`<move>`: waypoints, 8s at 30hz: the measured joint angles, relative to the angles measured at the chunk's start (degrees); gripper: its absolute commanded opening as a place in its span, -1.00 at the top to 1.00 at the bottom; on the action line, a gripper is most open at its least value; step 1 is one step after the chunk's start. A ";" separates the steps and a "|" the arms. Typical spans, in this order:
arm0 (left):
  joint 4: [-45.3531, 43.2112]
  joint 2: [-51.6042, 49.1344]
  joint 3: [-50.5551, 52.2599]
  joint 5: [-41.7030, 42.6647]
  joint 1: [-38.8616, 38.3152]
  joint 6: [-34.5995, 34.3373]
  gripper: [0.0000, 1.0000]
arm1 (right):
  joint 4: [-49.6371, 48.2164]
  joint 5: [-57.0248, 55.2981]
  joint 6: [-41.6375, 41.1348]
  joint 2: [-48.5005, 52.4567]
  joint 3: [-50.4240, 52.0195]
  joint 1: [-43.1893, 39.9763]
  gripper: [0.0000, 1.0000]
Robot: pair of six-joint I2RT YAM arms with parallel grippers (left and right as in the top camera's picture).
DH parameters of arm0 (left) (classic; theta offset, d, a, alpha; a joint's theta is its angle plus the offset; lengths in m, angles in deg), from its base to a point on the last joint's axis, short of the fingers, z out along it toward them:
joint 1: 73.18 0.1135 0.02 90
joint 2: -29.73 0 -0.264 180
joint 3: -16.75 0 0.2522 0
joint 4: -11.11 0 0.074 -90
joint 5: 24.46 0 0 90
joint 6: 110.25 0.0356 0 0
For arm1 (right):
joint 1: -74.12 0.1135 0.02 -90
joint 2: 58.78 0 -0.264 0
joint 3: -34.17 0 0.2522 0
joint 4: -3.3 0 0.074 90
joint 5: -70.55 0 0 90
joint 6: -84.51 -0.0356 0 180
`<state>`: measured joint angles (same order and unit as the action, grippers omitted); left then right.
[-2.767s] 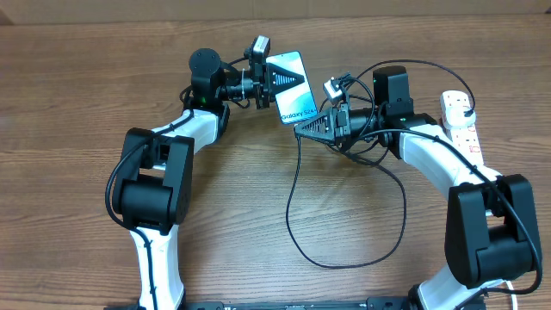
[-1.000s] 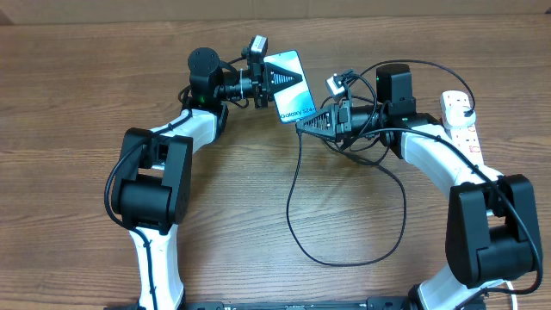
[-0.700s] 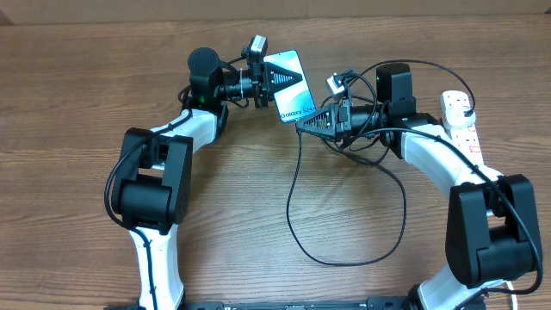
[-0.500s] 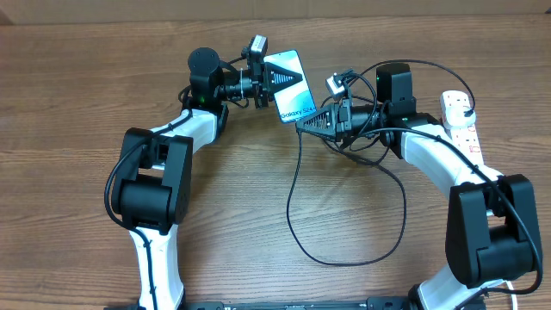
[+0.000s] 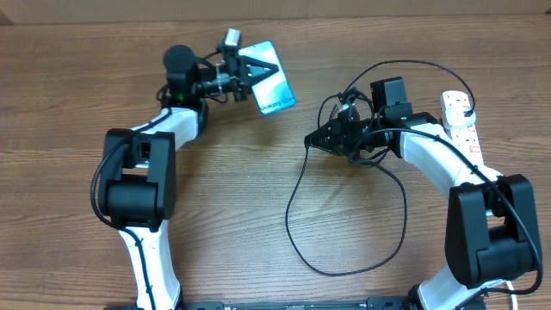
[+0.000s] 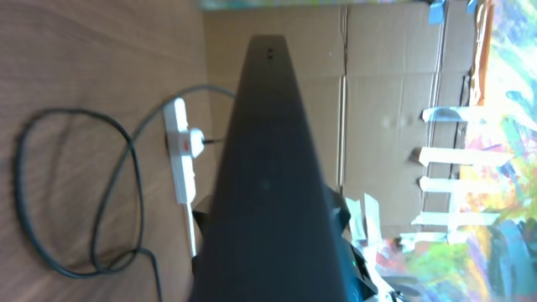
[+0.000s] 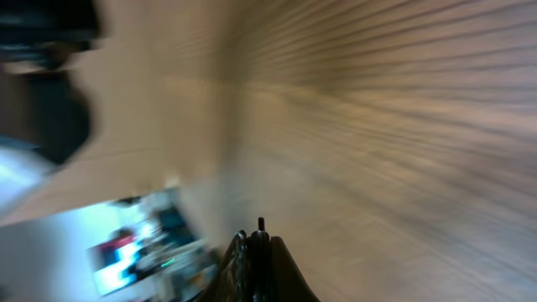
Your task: Plug charger to phone and switch on socket
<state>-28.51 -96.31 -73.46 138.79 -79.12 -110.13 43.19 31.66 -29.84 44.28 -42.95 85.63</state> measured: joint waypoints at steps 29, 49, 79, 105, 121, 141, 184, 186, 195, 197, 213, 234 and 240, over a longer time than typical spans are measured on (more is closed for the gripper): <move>6.71 0.00 0.02 0.63 -0.07 6.14 0.91 | 6.69 -45.00 1.97 0.00 -0.31 14.80 -0.45; 6.71 0.00 0.02 0.68 -0.07 6.51 0.91 | 6.38 -57.75 -3.50 0.02 -0.33 23.54 0.14; 6.71 0.00 0.02 1.11 -0.02 6.51 0.91 | 6.38 -58.64 -6.99 6.21 -2.05 23.82 0.92; 10.14 0.00 0.02 4.70 1.11 15.34 0.91 | 13.18 -2.71 21.16 -2.95 -8.22 7.13 0.92; -0.22 0.00 0.02 1.66 -0.22 9.92 0.91 | -7.41 18.93 12.94 -1.64 1.07 4.20 0.92; -9.68 0.00 0.02 5.66 -2.62 -2.03 0.91 | -14.99 20.37 3.06 -0.57 1.11 3.91 0.92; -9.66 0.00 0.02 8.20 -2.62 -3.17 0.91 | -16.65 22.12 0.35 -0.46 1.11 3.91 0.92; -9.66 0.00 0.02 8.22 -2.62 -3.17 0.91 | -16.70 22.12 0.37 -0.46 1.11 3.91 0.92; -9.66 0.00 0.02 8.15 -2.69 -3.17 0.91 | -17.05 22.12 -0.52 -0.46 1.11 3.91 0.92; -9.66 0.00 0.02 8.15 -2.69 -3.17 0.91 | -17.07 22.12 -0.72 -0.46 1.11 3.91 0.92; -9.66 0.00 0.02 8.15 -2.69 -3.13 0.91 | -17.14 22.38 -1.14 -0.46 1.11 3.91 0.92; -9.66 0.00 0.02 7.98 -2.71 -3.15 0.91 | -19.80 22.32 -3.13 -0.44 1.11 3.89 0.92; -9.66 0.00 0.02 7.96 -2.71 -3.15 0.91 | -19.98 22.10 -3.96 -0.44 1.11 3.91 0.92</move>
<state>-38.17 -96.31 -73.44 146.75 -81.83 -113.28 23.21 53.76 -33.80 43.84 -41.83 89.54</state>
